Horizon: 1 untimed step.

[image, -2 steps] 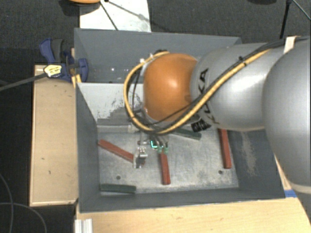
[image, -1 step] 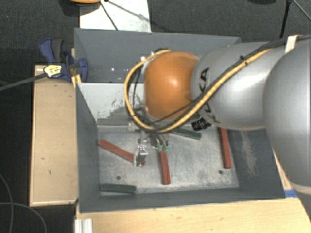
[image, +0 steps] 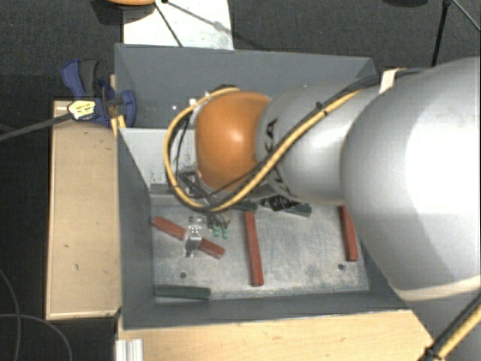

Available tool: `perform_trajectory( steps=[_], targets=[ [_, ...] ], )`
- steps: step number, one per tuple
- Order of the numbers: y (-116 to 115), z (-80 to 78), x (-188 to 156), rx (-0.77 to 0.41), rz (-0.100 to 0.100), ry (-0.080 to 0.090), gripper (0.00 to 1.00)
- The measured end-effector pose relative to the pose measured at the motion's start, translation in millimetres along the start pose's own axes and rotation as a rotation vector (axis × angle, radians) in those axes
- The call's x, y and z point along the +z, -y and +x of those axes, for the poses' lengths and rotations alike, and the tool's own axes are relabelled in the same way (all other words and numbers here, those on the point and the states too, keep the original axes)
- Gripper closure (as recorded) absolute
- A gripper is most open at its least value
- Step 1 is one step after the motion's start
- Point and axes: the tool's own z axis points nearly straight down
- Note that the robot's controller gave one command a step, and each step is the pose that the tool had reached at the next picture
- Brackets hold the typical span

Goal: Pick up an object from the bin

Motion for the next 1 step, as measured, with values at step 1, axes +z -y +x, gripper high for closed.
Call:
perform_trajectory(
  steps=[1],
  targets=[
    [-8.5, -3.4, 23.2, 0.040, 0.004, -0.008, 0.00]
  ],
)
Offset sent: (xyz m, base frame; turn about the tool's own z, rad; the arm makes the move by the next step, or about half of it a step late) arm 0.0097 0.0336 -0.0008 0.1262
